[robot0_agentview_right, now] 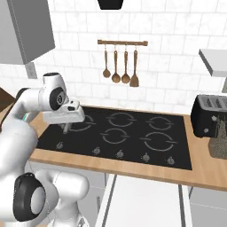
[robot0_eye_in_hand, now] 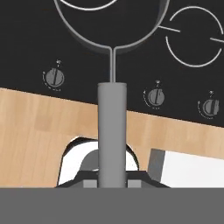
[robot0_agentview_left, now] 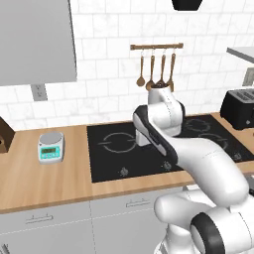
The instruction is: Pick the peeler from the drawer and place it on the counter.
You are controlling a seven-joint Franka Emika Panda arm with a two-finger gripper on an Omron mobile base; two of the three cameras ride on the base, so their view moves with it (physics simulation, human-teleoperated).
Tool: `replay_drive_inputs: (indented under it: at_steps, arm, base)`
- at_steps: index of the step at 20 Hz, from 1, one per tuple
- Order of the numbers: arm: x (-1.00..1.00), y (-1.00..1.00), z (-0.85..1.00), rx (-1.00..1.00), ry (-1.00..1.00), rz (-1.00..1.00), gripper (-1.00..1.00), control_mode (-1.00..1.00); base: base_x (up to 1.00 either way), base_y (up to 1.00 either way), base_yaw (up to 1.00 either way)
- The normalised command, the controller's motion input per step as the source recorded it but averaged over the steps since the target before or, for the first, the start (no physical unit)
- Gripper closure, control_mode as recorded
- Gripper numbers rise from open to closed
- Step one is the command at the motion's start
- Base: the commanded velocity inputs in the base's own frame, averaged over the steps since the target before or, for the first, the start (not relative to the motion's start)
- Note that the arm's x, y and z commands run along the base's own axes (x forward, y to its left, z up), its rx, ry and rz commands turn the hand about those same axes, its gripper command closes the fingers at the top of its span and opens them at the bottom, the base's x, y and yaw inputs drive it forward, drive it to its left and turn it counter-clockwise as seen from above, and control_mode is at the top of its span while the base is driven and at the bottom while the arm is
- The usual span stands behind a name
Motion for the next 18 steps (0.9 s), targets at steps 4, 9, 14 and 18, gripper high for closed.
replay_drive_inputs:
  at_steps: [4,9,14,18]
  arm:
    - [0.59,1.0,0.01,0.0,0.0,0.0,1.0,-1.0]
    - [0.38,1.0,0.0,0.0,0.0,0.0,1.0,-1.0]
    - [0.17,1.0,-0.06,-0.01,0.0,0.03,1.0,-1.0]
    - [0.05,0.97,-0.48,-0.03,-0.03,0.02,1.0,-1.0]
  base:
    - [0.0,0.0,0.0]
    - [0.0,0.0,0.0]
    - [0.0,0.0,0.0]
    - [0.0,0.0,0.0]
